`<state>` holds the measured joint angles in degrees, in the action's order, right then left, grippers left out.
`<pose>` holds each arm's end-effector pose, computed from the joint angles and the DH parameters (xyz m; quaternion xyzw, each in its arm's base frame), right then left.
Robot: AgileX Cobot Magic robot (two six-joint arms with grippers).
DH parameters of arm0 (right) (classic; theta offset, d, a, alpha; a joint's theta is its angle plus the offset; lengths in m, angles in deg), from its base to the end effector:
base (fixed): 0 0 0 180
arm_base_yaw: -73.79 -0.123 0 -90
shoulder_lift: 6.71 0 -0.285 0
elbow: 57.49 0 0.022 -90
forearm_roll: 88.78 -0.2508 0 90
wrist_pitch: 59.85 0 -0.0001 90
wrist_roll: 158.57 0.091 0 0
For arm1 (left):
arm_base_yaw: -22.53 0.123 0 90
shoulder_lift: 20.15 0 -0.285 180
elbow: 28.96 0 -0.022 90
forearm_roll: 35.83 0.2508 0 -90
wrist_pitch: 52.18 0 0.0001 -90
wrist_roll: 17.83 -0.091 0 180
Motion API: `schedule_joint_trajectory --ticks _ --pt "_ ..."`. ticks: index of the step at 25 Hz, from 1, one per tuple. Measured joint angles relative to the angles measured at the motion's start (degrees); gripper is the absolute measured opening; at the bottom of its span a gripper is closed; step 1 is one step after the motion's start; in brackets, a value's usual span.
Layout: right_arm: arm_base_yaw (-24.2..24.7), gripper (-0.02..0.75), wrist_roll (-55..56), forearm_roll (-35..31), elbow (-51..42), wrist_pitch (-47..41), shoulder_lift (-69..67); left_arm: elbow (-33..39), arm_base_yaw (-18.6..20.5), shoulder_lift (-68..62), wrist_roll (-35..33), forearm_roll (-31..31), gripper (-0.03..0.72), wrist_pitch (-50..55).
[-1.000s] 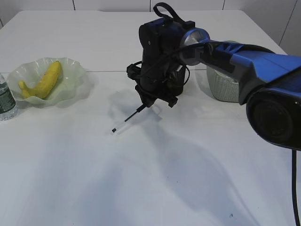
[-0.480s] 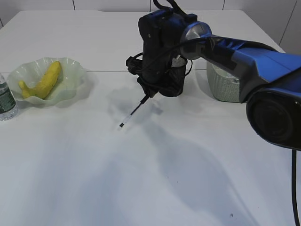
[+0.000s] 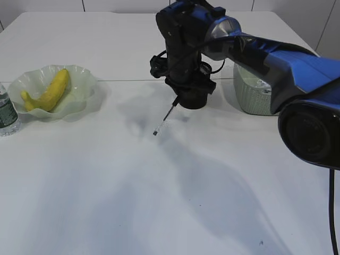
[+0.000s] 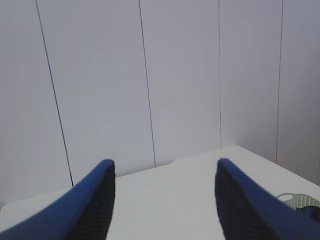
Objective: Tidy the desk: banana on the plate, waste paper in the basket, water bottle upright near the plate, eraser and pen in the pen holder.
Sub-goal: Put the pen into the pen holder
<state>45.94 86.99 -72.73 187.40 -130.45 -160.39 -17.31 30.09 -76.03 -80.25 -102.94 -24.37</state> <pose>0.4864 0.2302 0.1948 0.2940 0.9291 0.0344 0.2218 0.1481 -0.0199 0.4906 0.1171 0.6333 -0.1041 0.7579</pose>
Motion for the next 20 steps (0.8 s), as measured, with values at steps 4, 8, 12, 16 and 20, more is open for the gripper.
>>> schedule_joint_trajectory --ticks 4,8,12,16,20 --pt "0.0 0.101 -0.09 6.78 2.8 -0.23 0.0 0.0 0.0 -0.38 0.0 0.0 0.442 -0.04" --pt "0.0 0.1 -0.09 11.81 4.54 0.08 0.0 0.0 0.0 -0.47 0.0 -0.04 0.442 -0.04" --pt "0.0 0.099 -0.36 15.61 6.13 1.91 0.0 0.0 0.0 -0.47 0.0 -0.04 0.442 -0.04" --pt "0.0 0.099 -1.03 20.11 6.63 2.47 0.0 0.0 0.0 -0.47 0.0 -0.13 0.442 -0.04" --pt "0.0 0.099 -2.03 25.23 7.72 3.34 0.0 0.0 0.0 -0.47 0.0 -0.13 0.442 -0.04"
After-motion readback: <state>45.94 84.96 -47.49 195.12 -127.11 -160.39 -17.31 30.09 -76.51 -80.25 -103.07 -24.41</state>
